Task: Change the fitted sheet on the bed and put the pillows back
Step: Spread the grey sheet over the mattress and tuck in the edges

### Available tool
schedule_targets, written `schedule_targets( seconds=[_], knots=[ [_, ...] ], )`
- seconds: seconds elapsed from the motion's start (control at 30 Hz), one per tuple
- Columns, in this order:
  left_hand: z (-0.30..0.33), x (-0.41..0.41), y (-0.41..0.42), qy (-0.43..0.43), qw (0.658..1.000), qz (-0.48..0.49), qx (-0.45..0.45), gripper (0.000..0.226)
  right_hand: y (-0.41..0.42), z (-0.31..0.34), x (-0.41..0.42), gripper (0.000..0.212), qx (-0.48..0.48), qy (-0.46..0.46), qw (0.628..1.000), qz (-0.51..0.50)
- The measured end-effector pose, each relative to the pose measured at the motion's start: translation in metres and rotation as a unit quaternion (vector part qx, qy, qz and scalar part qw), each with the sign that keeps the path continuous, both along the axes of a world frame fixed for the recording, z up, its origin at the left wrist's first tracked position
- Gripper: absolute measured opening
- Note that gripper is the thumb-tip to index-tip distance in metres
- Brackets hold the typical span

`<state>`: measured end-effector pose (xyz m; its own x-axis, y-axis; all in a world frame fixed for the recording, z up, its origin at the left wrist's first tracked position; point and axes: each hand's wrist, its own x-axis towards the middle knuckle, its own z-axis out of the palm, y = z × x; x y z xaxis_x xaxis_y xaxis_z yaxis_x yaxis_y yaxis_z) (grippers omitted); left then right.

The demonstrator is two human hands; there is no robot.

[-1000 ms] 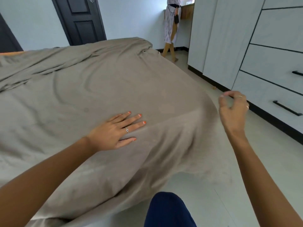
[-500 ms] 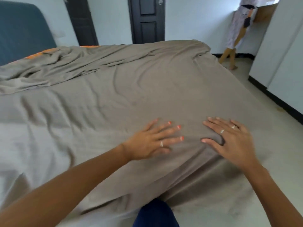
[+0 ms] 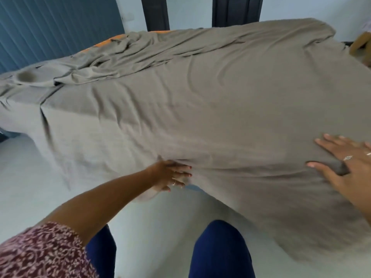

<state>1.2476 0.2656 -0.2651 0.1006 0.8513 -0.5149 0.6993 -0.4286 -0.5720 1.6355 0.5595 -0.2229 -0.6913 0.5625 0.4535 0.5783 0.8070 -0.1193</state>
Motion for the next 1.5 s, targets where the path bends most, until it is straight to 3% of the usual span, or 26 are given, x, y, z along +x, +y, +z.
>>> schedule_targets(
  seconds=[0.1, 0.23, 0.3, 0.37, 0.43, 0.5, 0.57, 0.63, 0.83, 1.1, 1.3, 1.43, 1.5],
  knots=[
    [-0.003, 0.022, -0.011, -0.108, 0.992, -0.059, 0.036, 0.053, -0.005, 0.006, 0.000, 0.060, -0.004, -0.008, 1.000, -0.003],
    [0.023, 0.043, 0.001, -0.154, 0.936, -0.207, 0.239, 0.047, -0.035, 0.030, -0.002, 0.051, 0.039, 0.069, 0.997, -0.007],
    [0.046, 0.054, 0.019, -0.199, 0.897, -0.199, 0.340, 0.049, -0.044, 0.038, -0.005, 0.048, 0.042, 0.094, 0.995, 0.003],
    [0.060, 0.059, 0.040, -0.236, 0.866, -0.155, 0.413, 0.049, -0.035, 0.042, 0.004, 0.042, -0.026, 0.124, 0.992, -0.001],
    [0.074, 0.068, 0.065, -0.276, 0.846, -0.087, 0.447, 0.053, -0.020, 0.050, 0.022, 0.033, -0.056, 0.228, 0.969, -0.082],
    [0.081, 0.089, 0.098, -0.311, 0.835, -0.052, 0.451, 0.061, -0.007, 0.068, 0.038, 0.032, -0.121, 0.292, 0.927, -0.201],
    [0.082, 0.121, 0.127, -0.344, 0.829, -0.040, 0.439, 0.065, 0.017, 0.075, 0.041, 0.045, -0.180, 0.263, 0.901, -0.294],
    [0.076, 0.143, 0.146, -0.365, 0.818, -0.043, 0.443, 0.060, 0.025, 0.072, 0.032, 0.049, -0.220, 0.250, 0.880, -0.339],
    [0.066, 0.138, 0.153, -0.324, 0.814, -0.134, 0.463, 0.043, 0.034, 0.059, 0.019, 0.021, -0.200, 0.322, 0.833, -0.404],
    [0.077, 0.155, 0.146, -0.366, 0.840, -0.092, 0.391, 0.056, 0.020, 0.068, 0.031, 0.015, -0.161, 0.316, 0.837, -0.417],
    [0.076, 0.178, 0.141, -0.400, 0.834, -0.131, 0.355, 0.057, 0.011, 0.035, 0.076, 0.042, -0.198, 0.334, 0.824, -0.412],
    [0.076, 0.173, 0.141, -0.380, 0.847, -0.147, 0.341, 0.054, 0.026, 0.034, 0.071, 0.024, -0.209, 0.290, 0.830, -0.428],
    [0.086, 0.176, 0.134, -0.400, 0.849, -0.127, 0.321, 0.056, 0.049, 0.024, 0.074, 0.042, -0.179, 0.281, 0.840, -0.428]
  ],
)
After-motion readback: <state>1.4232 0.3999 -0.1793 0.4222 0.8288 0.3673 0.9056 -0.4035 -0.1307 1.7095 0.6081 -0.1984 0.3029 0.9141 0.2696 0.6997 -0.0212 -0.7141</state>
